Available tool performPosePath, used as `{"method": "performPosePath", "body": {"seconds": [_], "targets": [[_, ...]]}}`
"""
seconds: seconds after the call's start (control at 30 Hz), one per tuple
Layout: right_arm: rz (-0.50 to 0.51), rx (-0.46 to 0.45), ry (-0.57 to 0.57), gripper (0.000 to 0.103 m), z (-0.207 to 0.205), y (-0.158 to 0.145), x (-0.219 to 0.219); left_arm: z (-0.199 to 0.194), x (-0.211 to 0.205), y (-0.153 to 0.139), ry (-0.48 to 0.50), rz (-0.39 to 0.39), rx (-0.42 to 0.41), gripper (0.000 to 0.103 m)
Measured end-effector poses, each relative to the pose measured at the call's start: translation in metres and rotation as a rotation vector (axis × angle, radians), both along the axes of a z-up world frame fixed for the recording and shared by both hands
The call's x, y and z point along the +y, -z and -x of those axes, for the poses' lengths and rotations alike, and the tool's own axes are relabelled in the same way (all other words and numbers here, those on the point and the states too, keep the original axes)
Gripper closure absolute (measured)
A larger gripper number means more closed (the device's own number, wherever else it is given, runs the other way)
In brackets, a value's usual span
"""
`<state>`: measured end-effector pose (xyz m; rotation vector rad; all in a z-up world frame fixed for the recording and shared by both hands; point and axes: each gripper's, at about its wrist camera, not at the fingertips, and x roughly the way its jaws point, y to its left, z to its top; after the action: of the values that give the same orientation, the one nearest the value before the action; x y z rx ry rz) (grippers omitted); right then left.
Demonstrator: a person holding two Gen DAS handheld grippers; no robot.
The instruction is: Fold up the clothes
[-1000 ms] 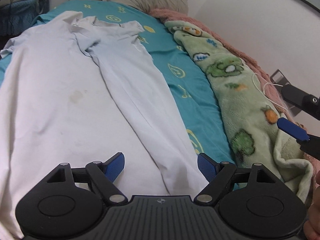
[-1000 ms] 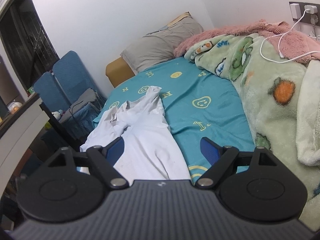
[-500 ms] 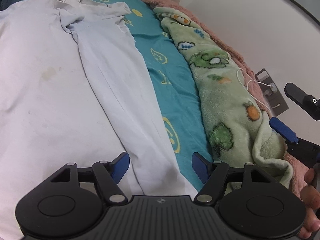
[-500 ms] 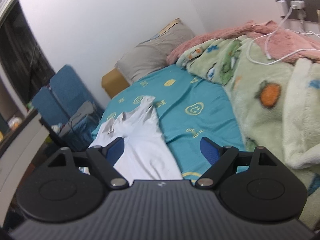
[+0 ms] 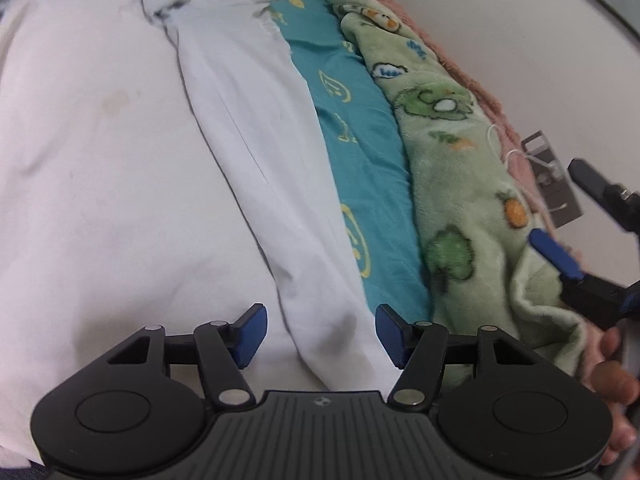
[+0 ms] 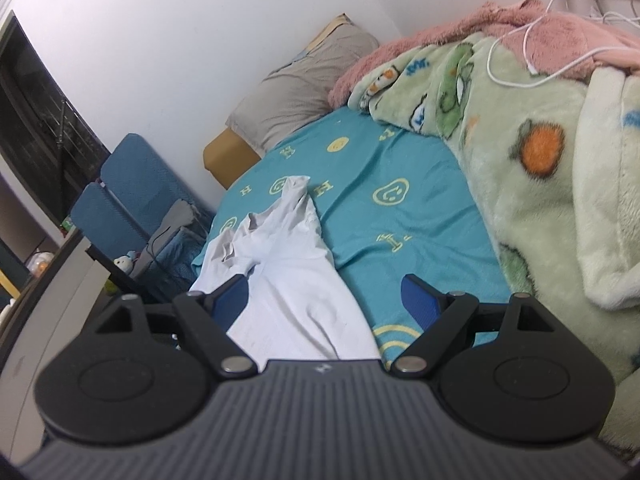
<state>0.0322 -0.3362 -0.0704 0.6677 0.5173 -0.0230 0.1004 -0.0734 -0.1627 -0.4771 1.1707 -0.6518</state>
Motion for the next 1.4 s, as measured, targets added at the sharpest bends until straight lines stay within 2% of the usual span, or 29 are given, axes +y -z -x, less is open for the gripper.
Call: {"method": "performPosePath", "body": {"seconds": [0.07, 0.13, 0.2, 0.3, 0.37, 0.4, 0.43, 0.47, 0.6, 0.83, 1.0, 1.07, 1.13, 1.27, 1.37, 1.4], "targets": [[-0.012, 0.007, -0.010, 0.018, -0.002, 0.002, 0.001, -0.004, -0.001, 0.016, -0.004, -0.003, 0.087, 0.048], [-0.017, 0.016, -0.017, 0.018, -0.004, 0.005, 0.003, -0.005, -0.003, 0.029, 0.001, 0.003, 0.121, 0.048], [-0.016, 0.027, -0.019, 0.018, -0.006, 0.007, 0.005, -0.006, -0.003, 0.031, 0.015, 0.047, 0.134, 0.044], [-0.018, 0.045, -0.016, 0.018, -0.009, 0.010, 0.005, -0.005, -0.005, 0.032, 0.048, 0.123, 0.168, 0.046], [-0.017, 0.055, -0.013, 0.018, -0.011, 0.013, 0.006, -0.001, -0.011, 0.032, 0.088, 0.105, 0.154, 0.058], [-0.015, 0.061, -0.011, 0.018, -0.012, 0.014, 0.006, 0.002, -0.014, 0.032, 0.108, 0.093, 0.146, 0.071], [-0.013, 0.068, -0.011, 0.018, -0.013, 0.016, 0.007, 0.004, -0.017, 0.032, 0.128, 0.082, 0.138, 0.090], [-0.010, 0.075, -0.010, 0.018, -0.014, 0.017, 0.007, 0.006, -0.020, 0.032, 0.148, 0.071, 0.129, 0.098], [-0.006, 0.104, -0.013, 0.018, -0.019, 0.023, 0.009, 0.011, -0.014, 0.012, 0.127, 0.091, 0.058, 0.101], [0.017, 0.147, 0.005, 0.018, -0.024, 0.031, 0.011, 0.014, 0.032, -0.043, 0.053, 0.149, 0.021, 0.101], [0.004, 0.146, 0.001, 0.018, -0.025, 0.033, 0.010, 0.016, 0.068, -0.060, 0.007, 0.028, 0.024, 0.102], [0.009, 0.143, -0.006, 0.018, -0.027, 0.033, 0.012, 0.015, 0.081, -0.063, -0.008, -0.038, 0.015, 0.102], [0.012, 0.145, -0.012, 0.018, -0.028, 0.033, 0.013, 0.016, 0.087, -0.061, -0.016, -0.140, -0.004, 0.102], [0.024, 0.145, -0.022, 0.018, -0.031, 0.032, 0.016, 0.016, 0.076, -0.036, 0.008, -0.359, -0.014, 0.102], [0.045, 0.148, -0.026, 0.018, -0.031, 0.031, 0.018, 0.016, 0.072, -0.017, 0.019, -0.437, 0.008, 0.102], [0.047, 0.149, -0.027, 0.018, -0.031, 0.031, 0.018, 0.015, 0.072, -0.016, 0.016, -0.439, 0.004, 0.102]]}}
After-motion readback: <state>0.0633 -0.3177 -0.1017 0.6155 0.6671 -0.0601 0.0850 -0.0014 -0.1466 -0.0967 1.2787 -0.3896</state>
